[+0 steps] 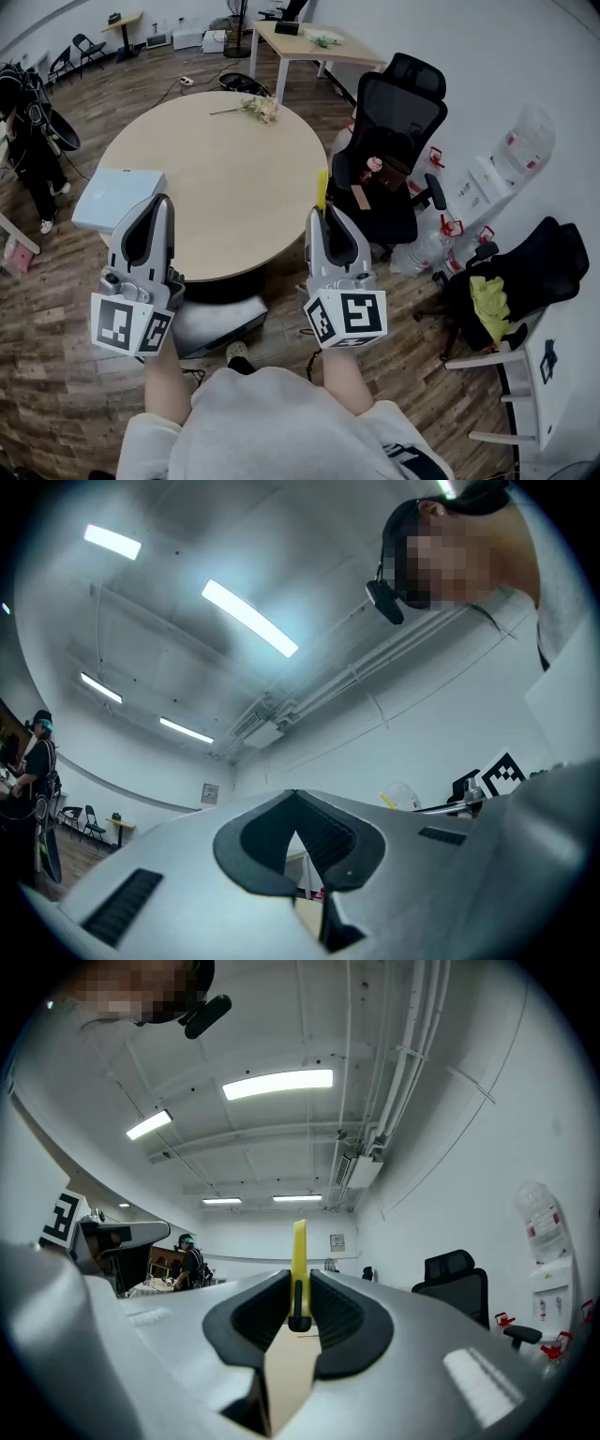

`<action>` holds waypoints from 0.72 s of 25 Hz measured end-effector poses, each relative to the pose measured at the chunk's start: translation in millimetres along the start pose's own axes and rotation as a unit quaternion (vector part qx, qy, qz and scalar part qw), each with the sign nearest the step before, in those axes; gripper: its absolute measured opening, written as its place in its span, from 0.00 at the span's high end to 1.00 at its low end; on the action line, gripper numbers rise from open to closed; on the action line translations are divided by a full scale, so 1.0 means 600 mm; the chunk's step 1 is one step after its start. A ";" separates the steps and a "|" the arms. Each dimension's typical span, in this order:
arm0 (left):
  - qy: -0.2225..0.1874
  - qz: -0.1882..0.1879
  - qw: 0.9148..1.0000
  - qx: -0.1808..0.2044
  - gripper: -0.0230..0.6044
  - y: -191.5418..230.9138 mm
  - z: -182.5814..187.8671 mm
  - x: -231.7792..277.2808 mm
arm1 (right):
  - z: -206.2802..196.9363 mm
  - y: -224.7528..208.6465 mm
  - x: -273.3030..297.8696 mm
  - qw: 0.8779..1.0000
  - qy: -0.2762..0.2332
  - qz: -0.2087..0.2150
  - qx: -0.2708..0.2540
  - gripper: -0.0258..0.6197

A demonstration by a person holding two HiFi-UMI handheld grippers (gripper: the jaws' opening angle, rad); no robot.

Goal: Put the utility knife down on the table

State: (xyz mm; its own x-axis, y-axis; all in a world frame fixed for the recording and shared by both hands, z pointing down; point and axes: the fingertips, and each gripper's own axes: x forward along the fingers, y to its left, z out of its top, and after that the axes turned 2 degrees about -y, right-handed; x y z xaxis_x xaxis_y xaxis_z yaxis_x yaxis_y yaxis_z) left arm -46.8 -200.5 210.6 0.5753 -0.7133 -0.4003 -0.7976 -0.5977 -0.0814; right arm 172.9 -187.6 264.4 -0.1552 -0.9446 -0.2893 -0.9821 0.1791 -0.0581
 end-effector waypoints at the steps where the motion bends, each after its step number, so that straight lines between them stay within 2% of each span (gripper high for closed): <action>1: 0.000 0.000 1.000 0.001 0.95 0.012 -0.005 0.008 | -0.005 0.002 0.014 1.000 0.000 0.000 0.000 0.84; 11: 0.009 -0.008 1.000 -0.002 0.95 0.117 -0.052 0.084 | -0.050 0.011 0.143 1.000 0.008 -0.008 0.003 0.84; 18: 0.031 -0.003 0.999 -0.012 0.95 0.191 -0.109 0.116 | -0.120 0.023 0.228 0.999 0.043 -0.002 0.025 0.84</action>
State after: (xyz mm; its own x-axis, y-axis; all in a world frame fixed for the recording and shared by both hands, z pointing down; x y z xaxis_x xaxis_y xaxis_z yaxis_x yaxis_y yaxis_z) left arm -86.3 -342.8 232.8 0.5915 -0.7296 -0.3432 -0.7892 -0.6111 -0.0609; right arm 130.2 -334.3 292.8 -0.1627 -0.9649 -0.2063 -0.9763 0.1876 -0.1075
